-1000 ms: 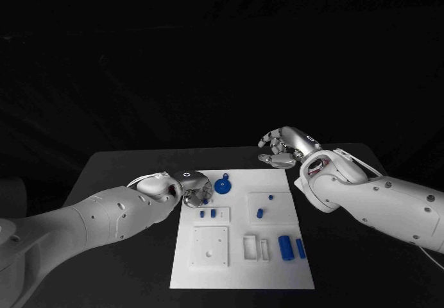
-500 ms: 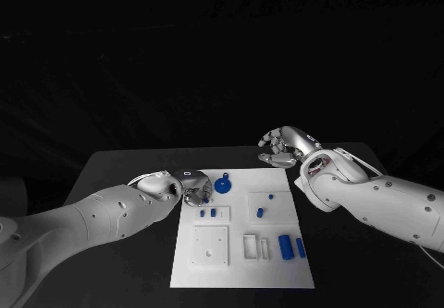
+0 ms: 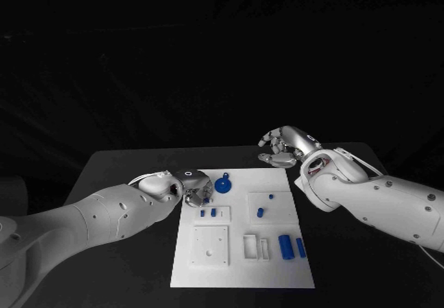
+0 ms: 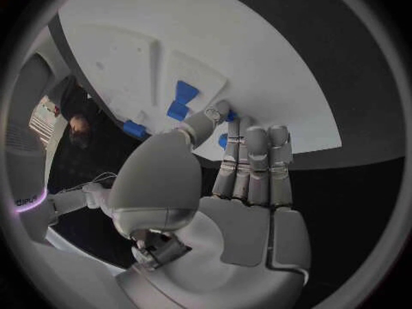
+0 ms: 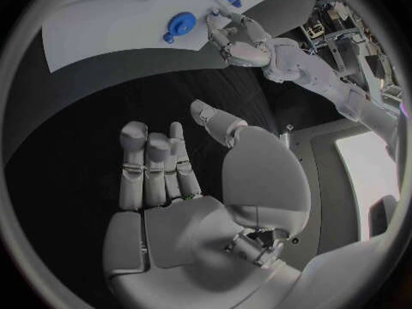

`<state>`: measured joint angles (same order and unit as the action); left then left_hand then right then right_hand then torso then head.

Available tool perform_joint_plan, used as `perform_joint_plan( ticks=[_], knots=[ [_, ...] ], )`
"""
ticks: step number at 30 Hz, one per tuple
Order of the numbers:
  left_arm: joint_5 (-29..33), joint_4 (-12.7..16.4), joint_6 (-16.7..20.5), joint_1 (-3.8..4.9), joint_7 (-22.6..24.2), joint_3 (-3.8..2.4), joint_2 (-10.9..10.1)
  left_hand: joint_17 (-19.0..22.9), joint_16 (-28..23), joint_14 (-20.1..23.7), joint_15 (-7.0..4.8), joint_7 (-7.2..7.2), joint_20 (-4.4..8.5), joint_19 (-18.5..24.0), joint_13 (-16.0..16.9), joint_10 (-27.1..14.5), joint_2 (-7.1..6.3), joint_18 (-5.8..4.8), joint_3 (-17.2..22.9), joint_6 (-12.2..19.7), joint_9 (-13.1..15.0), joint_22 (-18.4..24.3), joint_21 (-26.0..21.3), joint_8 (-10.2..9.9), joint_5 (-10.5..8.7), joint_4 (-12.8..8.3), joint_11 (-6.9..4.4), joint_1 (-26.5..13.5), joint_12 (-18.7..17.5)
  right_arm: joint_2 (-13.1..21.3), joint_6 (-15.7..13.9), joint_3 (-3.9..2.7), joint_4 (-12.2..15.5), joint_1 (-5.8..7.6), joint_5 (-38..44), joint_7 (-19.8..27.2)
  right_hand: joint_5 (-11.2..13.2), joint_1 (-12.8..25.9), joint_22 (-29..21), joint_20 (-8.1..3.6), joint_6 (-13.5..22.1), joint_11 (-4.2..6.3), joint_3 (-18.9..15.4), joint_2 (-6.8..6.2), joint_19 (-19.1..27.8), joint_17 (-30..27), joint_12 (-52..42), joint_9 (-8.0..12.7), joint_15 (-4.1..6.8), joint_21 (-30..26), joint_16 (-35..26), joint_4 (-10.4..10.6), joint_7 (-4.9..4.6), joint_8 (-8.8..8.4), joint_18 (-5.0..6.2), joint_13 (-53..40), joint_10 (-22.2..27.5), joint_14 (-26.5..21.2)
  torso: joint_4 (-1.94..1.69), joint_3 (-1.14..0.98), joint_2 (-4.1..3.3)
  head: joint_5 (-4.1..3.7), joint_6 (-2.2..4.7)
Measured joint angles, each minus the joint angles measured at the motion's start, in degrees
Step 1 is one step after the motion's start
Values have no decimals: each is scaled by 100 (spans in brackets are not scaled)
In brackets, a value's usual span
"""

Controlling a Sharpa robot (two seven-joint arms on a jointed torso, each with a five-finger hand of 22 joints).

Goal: Assemble the parts on the task board

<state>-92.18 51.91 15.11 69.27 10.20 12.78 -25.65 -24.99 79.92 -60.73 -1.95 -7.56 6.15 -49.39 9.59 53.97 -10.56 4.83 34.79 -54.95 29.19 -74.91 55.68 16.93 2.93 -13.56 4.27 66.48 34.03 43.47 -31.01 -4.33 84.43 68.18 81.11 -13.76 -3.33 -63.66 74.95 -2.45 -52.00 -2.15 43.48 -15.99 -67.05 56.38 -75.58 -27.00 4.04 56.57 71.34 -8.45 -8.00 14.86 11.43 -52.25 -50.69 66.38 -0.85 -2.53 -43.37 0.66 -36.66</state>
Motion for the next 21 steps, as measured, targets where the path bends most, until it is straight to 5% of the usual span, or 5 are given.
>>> perform_joint_plan(
  ticks=[9, 21],
  knots=[
    [-58, -23, 53, -21, -3, -12, 9, 9, 0, -2, 1, 1, 30, -30, 0, 82, 97, -55, 79, -1, -22, 0, 0, 4, 0, 116, 5, -32, -76, -14, 8, 0, -2, 1, -12, 2, 0, 0, -1, 0, 0, 0, 0, 0, 0, 0, 0, 5, 0, 0, 0, 0, 1, 0, 0, 0, 0, 0, 3, 1, 0, 3, 1],
    [-55, -63, 133, -46, -8, -16, 36, 13, 0, -51, -27, 52, 31, -53, -2, 216, 230, 7, 102, -52, -40, -4, 0, 22, -1, 165, -46, 4, -93, -24, 17, 0, -5, 5, -22, 2, 0, 0, -1, 2, 3, 0, 0, 0, 0, 0, 0, 4, 0, 0, 0, 0, 13, 0, 0, -1, 0, 0, 3, 2, 0, 9, 8]
  ],
)
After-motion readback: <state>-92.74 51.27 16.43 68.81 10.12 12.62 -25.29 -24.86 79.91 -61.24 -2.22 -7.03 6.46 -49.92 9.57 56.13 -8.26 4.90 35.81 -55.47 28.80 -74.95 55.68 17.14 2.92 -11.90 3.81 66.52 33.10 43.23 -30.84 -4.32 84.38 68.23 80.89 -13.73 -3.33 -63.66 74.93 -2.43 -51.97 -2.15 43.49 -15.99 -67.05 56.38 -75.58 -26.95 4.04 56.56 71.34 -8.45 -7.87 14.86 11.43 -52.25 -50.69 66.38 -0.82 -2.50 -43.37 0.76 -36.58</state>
